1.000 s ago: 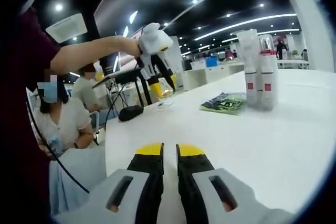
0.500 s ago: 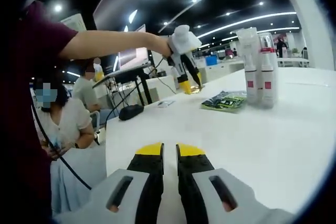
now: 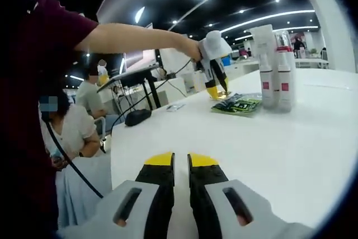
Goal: Arrange the skincare products in the storage area until every visible bottle or jar stands upright without overlapping.
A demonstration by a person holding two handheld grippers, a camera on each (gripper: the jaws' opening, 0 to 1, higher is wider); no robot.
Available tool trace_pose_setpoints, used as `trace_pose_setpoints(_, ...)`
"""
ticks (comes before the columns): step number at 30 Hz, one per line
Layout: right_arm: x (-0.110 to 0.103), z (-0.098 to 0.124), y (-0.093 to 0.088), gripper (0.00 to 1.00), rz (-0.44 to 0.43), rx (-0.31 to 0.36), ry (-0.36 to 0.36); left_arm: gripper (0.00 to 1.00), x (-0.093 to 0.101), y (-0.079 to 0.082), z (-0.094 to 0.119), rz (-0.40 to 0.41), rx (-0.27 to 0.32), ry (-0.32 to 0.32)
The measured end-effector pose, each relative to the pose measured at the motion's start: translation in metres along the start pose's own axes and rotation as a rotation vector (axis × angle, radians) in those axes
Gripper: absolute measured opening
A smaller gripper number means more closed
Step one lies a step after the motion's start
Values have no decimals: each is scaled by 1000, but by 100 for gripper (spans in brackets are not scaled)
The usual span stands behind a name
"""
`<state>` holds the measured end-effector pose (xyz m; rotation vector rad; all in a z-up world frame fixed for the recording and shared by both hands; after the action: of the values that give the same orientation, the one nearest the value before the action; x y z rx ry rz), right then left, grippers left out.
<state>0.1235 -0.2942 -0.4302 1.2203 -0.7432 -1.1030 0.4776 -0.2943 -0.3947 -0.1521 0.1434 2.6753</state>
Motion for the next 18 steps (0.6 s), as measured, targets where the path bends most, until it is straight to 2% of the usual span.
trace_pose_setpoints(5,0,0,-1,8,-3,-3,-1,40,-1,3,0,14,-30,-24)
trace_pose_setpoints(13,1,0,0,8,-10,2,-3,40,-5,1,-1,43,-35,-85)
trace_pose_setpoints(18,0,0,0,8,-8,2,-7,44,-4,1,-1,41,-30,-69)
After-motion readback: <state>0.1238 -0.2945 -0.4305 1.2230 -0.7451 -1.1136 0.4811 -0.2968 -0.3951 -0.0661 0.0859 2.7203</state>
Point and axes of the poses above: the point that each gripper's makers call its tool centre point, and the gripper's own axes: z roughly backward along the fingers, x roughly to its right, y roughly out of its top, the point moved 8 cm from there along z, roughly backward along the fingers, and after that the axes turned 5 degrees about z, right-handed, at the moved point
